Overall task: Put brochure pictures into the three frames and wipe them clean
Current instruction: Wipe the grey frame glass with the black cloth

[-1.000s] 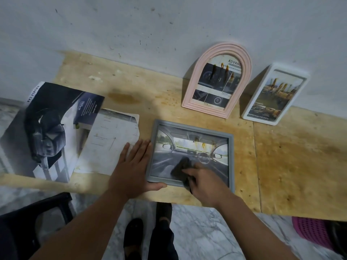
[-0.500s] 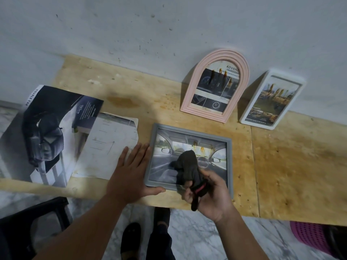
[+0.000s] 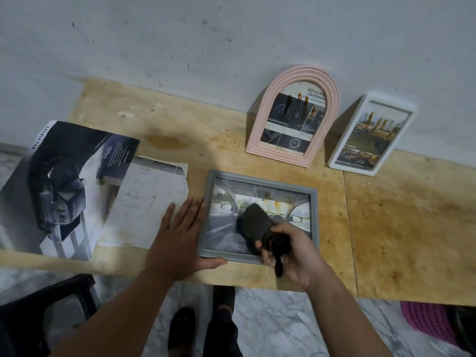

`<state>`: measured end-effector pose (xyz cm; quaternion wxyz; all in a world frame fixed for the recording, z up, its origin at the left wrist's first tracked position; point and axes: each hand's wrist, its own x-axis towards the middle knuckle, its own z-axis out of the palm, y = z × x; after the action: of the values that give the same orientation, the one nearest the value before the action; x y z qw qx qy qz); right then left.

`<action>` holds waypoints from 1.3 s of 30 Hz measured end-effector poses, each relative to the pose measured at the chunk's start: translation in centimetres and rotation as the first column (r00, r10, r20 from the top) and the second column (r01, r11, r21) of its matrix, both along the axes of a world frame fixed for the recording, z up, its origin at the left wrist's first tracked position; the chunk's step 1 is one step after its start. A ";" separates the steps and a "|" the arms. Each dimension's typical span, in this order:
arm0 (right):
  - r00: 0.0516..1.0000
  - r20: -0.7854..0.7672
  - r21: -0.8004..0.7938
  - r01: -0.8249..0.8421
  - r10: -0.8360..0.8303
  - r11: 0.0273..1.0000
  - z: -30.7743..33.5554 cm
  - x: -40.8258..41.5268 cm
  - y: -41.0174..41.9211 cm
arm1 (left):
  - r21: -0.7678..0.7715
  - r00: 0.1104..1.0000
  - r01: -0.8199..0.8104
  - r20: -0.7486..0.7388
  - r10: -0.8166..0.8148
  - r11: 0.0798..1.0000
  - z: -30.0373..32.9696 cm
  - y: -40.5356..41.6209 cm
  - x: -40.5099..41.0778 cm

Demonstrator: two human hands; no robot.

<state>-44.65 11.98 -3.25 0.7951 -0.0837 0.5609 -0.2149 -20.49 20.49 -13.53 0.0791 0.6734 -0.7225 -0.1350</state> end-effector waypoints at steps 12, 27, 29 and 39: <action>0.022 -0.999 -0.025 -0.994 -0.024 0.107 -5.5 -0.1 -5.3 | 0.036 1.000 -0.004 0.026 0.003 0.999 0.0 -0.2 -0.1; 0.214 -0.972 -0.184 -0.948 0.093 0.259 -3.6 -1.2 -6.4 | 0.007 1.000 -0.012 -0.011 0.012 1.000 0.0 -0.2 -0.1; 0.071 -0.994 -0.052 -0.975 0.082 0.215 -4.3 -0.3 -5.6 | 0.014 1.000 -0.011 -0.006 0.011 1.000 0.0 -0.2 -0.1; -0.100 -0.989 0.108 -0.991 -0.107 -0.074 -6.1 0.3 -0.2 | 0.024 1.000 -0.011 0.006 0.011 1.000 0.1 -0.1 -0.1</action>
<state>-44.34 11.79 -9.38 0.1099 -0.8522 0.5061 0.0747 -20.61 20.40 -13.47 0.0698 0.6786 -0.7174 -0.1413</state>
